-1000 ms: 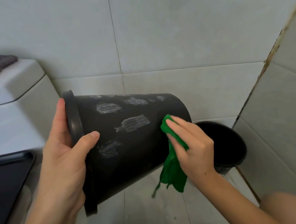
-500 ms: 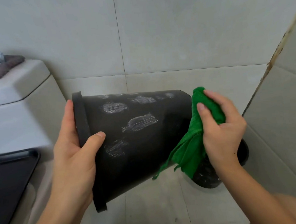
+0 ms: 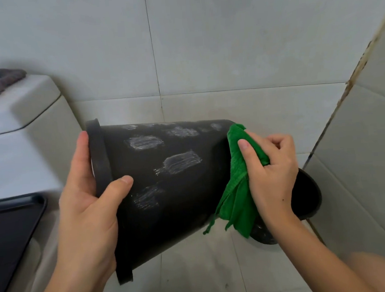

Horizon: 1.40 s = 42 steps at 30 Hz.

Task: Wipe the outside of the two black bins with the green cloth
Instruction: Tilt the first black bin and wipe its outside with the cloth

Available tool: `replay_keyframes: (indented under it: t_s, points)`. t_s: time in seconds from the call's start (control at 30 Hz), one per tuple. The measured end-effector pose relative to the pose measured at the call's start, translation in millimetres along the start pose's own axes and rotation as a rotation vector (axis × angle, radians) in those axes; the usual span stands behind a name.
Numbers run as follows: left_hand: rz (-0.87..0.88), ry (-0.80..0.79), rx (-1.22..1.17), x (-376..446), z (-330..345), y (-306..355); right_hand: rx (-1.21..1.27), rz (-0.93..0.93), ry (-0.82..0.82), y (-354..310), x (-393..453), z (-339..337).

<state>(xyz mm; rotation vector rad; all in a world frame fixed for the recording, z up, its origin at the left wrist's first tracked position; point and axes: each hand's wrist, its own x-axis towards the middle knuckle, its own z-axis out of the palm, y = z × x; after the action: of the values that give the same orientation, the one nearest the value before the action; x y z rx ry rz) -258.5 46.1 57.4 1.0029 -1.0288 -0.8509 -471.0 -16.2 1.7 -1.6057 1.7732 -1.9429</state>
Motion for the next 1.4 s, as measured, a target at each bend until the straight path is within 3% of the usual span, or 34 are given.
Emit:
replay_keyframes:
  t_s: [0.17, 0.3, 0.37, 0.5, 0.57, 0.73, 1.03, 1.2, 1.4]
  points:
    - [0.016, 0.018, 0.0, 3, 2, 0, -0.002, -0.019, -0.018, 5, 2, -3]
    - [0.039, 0.029, -0.035, 5, -2, -1, -0.057, -0.208, -0.067, 4, -10, -1]
    - [0.038, 0.032, -0.026, 5, -2, -2, -0.075, -0.215, -0.126, 2, -14, 3]
    - [0.033, 0.049, -0.013, 7, -4, -3, -0.265, -0.229, -0.281, -2, -28, 12]
    - [0.029, 0.055, -0.024, 7, -6, -2, -0.346, -0.305, -0.238, -1, -28, 15]
    - [0.035, 0.04, -0.02, 7, -5, 2, -0.264, -0.311, -0.045, 5, -6, 9]
    - [0.007, -0.001, -0.044, 1, 2, -7, -0.112, -0.734, -0.203, -25, -42, 12]
    - [0.056, -0.018, -0.032, -1, 6, -5, 0.077, -0.573, -0.238, -23, -21, 4]
    - [0.058, -0.049, -0.025, -2, 7, -9, 0.038, -0.568, -0.308, -23, -29, 11]
